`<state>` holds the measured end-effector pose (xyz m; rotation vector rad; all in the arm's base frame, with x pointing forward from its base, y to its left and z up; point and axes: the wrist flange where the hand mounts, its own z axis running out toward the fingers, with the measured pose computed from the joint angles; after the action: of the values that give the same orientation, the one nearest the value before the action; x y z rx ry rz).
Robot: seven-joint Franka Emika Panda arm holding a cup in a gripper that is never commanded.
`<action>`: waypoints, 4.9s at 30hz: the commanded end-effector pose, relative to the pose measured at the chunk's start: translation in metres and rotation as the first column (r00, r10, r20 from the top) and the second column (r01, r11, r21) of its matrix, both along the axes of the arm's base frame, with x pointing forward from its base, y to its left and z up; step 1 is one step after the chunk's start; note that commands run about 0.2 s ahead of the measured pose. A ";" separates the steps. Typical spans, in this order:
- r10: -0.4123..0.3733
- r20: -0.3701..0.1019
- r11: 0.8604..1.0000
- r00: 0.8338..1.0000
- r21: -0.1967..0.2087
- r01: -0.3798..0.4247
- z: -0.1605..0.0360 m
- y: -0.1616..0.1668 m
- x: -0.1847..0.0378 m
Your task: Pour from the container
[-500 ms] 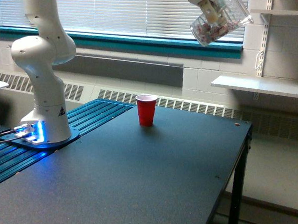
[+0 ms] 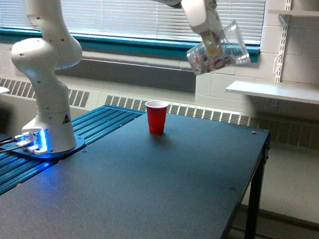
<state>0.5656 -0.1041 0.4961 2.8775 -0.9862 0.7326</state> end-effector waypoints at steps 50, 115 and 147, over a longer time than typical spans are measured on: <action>0.493 -0.067 0.821 0.868 0.367 -0.438 -0.065 0.423 -0.189; 0.422 -0.338 0.867 0.841 0.423 -0.264 -0.108 0.383 -0.350; 0.405 -0.463 0.874 0.789 0.449 -0.185 -0.165 0.368 -0.385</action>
<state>0.1831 0.2691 0.3417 3.3161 -0.6562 -0.3121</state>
